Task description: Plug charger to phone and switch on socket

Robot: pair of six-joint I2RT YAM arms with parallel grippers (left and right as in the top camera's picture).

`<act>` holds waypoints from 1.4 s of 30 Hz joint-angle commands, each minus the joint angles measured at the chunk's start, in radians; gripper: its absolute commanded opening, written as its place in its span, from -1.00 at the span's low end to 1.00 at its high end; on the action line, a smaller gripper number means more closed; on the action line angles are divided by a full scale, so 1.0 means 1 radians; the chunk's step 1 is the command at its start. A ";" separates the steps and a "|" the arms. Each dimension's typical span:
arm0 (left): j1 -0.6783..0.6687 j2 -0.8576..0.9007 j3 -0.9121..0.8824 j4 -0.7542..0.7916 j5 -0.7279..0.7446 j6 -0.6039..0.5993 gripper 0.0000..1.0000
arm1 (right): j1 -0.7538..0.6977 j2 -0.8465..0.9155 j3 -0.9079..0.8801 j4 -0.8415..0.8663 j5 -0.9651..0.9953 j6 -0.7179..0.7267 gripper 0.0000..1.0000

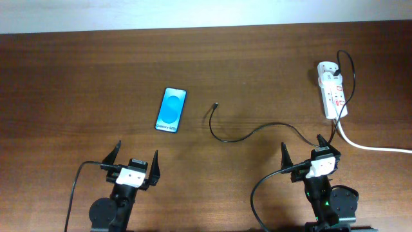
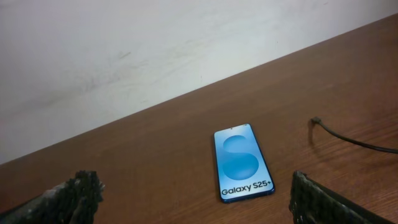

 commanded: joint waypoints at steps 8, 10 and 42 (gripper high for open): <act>0.005 -0.008 -0.006 -0.001 -0.008 0.011 0.98 | 0.008 -0.002 -0.005 -0.005 0.002 0.007 0.97; 0.005 -0.008 -0.006 -0.001 -0.008 0.011 0.99 | 0.008 -0.002 -0.005 -0.005 0.002 0.007 0.97; 0.008 0.330 0.265 0.075 0.096 -0.079 0.99 | 0.008 -0.002 -0.005 -0.012 0.081 0.007 0.97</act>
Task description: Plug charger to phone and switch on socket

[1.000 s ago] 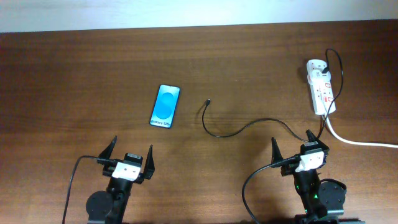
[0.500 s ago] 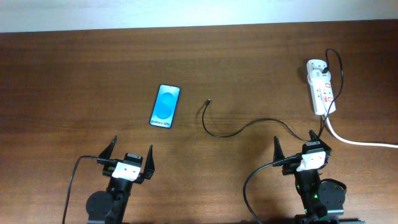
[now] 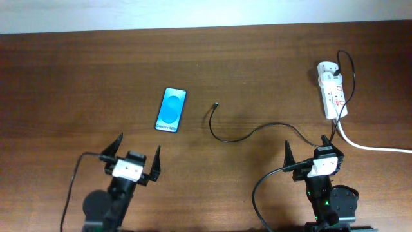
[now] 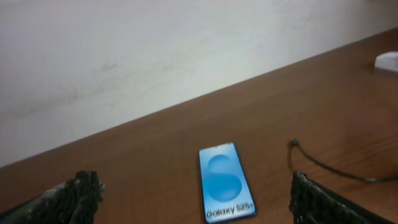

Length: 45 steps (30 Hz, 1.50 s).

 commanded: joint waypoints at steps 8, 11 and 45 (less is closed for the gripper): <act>0.008 0.692 0.662 -0.323 0.256 -0.022 0.98 | 0.008 -0.003 -0.005 0.003 -0.066 0.042 0.97; 0.007 0.978 0.978 -0.583 0.280 -0.022 0.98 | 0.008 -0.003 -0.005 0.003 -0.082 0.042 0.97; 0.002 1.569 1.644 -1.085 0.069 -0.212 0.92 | 0.008 1.219 1.563 -0.977 -0.379 0.113 0.97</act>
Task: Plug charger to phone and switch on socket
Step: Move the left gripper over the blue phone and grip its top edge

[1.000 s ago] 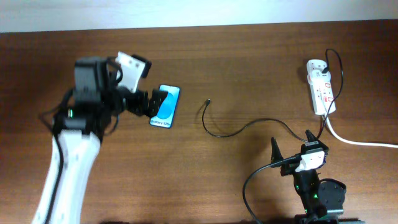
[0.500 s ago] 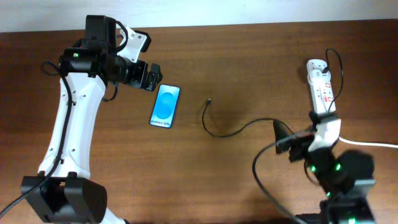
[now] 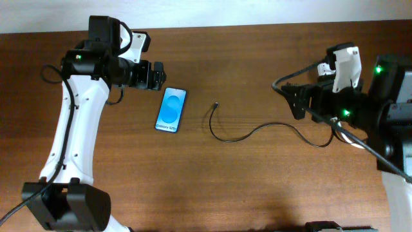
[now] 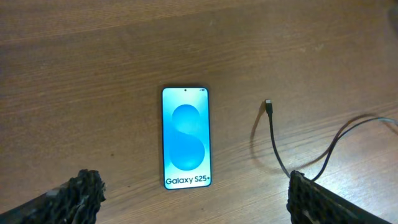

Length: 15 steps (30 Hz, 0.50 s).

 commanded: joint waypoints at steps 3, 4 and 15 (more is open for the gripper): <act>-0.004 0.113 0.020 -0.008 -0.050 -0.093 0.91 | 0.005 0.125 0.018 -0.080 -0.029 0.026 0.97; -0.009 0.144 0.020 -0.010 -0.072 -0.093 0.90 | 0.005 0.154 0.018 -0.103 -0.022 0.027 0.97; -0.142 0.416 0.020 -0.014 -0.200 -0.183 0.91 | 0.005 0.291 0.018 -0.127 -0.022 0.027 0.97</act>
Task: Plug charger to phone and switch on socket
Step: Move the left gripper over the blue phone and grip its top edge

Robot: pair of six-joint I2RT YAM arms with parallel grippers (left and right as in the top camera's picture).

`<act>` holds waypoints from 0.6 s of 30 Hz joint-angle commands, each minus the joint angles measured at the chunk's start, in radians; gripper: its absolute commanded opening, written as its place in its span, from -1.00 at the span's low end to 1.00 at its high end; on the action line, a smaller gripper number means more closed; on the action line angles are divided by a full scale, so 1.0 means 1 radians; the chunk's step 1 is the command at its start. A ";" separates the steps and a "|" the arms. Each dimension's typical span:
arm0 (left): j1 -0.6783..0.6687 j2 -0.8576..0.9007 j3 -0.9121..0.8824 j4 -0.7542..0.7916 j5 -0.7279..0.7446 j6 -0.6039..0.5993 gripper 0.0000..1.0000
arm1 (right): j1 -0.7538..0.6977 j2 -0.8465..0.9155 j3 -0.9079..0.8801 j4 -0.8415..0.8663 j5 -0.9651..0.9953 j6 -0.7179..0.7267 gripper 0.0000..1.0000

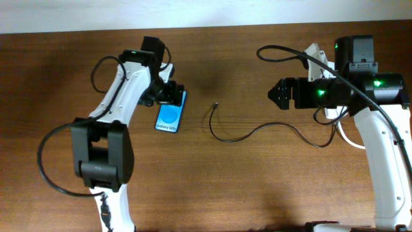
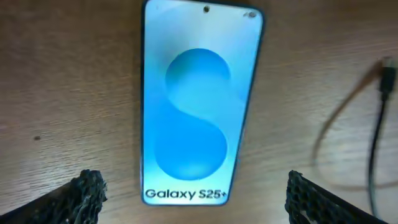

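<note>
The blue-screened phone [image 1: 170,116] lies flat on the table, filling the left wrist view [image 2: 196,106]. My left gripper [image 1: 169,95] hovers low over it, open, with a fingertip [image 2: 81,196] on each side of the phone's near end and nothing held. The black charger cable [image 1: 257,131] snakes across the table; its free plug [image 1: 215,104] lies right of the phone and shows at the wrist view's right edge [image 2: 387,67]. My right gripper [image 1: 278,94] hangs above the table right of the plug, its jaws unclear. The right arm hides the socket strip.
The white mains lead [image 1: 351,139] runs off to the right under the right arm [image 1: 360,90]. The wooden table [image 1: 212,187] meets a white wall along the far edge.
My left gripper has moved from beside the phone's far left down close over the phone, which now fills its view. My right gripper has moved a little left, toward the cable plug.
Both arms first sat folded at the table's near edge with grippers open, and barely shifted after that. Later both were stretched out high over the table, the left near the phone, the right by the socket strip. Now the left hovers over the phone. Phone and cable have not moved.
</note>
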 commanded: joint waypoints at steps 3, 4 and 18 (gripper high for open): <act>-0.015 0.073 0.018 0.020 -0.071 -0.073 0.95 | 0.005 -0.002 0.009 0.003 -0.008 0.004 0.97; -0.015 0.074 0.018 0.025 -0.071 -0.073 0.96 | 0.005 -0.002 0.009 0.003 -0.008 0.004 0.97; -0.051 0.075 -0.033 0.121 -0.127 -0.056 0.99 | 0.005 -0.002 0.009 0.000 0.017 0.005 0.97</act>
